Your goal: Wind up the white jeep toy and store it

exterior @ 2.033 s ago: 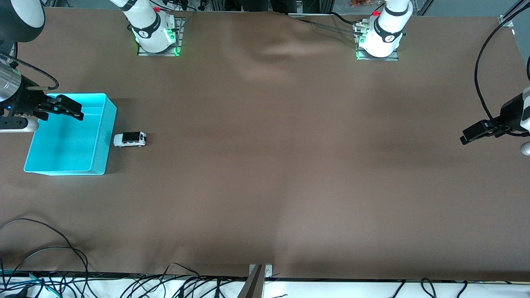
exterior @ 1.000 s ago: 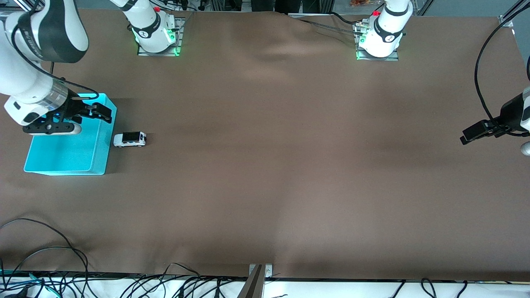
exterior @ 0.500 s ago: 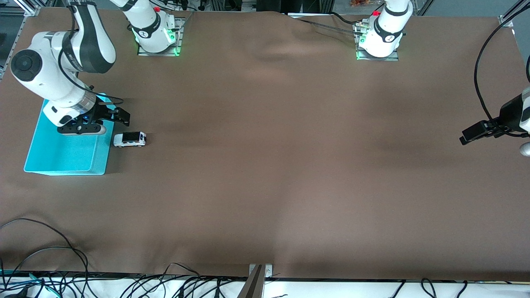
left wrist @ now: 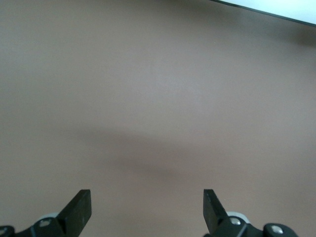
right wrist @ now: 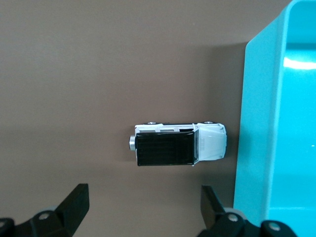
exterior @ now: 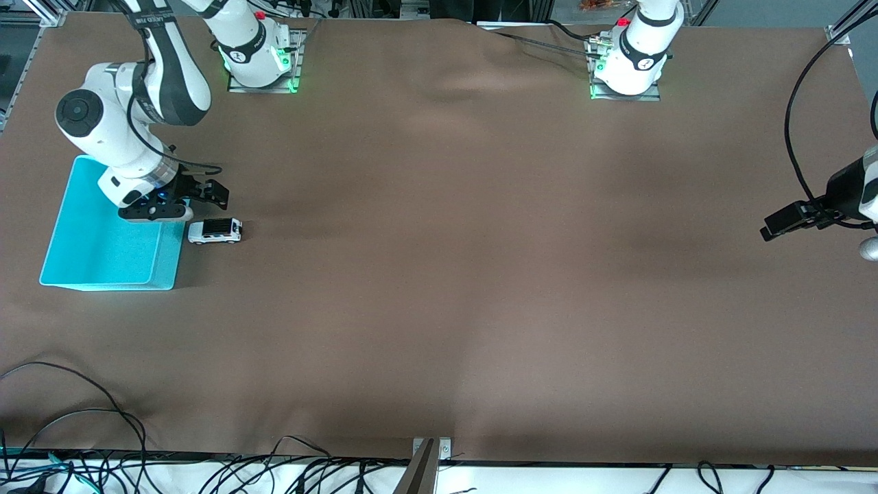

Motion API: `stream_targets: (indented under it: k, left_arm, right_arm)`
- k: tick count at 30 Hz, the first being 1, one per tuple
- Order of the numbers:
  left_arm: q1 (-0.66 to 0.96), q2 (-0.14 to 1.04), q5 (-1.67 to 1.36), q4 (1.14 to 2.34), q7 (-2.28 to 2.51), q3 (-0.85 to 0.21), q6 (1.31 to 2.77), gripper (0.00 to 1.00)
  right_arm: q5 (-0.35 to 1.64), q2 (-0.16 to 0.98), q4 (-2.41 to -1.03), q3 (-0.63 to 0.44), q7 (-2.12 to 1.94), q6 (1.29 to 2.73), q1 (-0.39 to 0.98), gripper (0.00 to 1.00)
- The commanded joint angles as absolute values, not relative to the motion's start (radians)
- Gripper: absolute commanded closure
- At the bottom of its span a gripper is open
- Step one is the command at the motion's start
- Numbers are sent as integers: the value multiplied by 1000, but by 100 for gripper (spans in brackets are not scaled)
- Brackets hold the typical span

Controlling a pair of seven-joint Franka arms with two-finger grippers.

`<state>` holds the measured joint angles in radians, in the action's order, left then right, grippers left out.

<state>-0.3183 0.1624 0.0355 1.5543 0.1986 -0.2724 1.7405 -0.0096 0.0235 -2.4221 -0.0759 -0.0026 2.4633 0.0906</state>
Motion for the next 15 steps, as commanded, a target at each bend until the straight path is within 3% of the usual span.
stream_targets:
  k: [1, 6, 15]
  left_arm:
    - [-322, 169, 9, 1537, 181, -272, 1721, 0]
    - [-322, 169, 9, 1537, 181, -272, 1720, 0]
    - [-322, 169, 9, 1537, 181, -272, 1721, 0]
  right_arm:
    - [-12, 29, -2461, -71, 157, 2528, 86, 7]
    - [-12, 38, -2461, -71, 391, 2562, 86, 9]
    - [-12, 63, -2461, -72, 643, 2571, 86, 0]
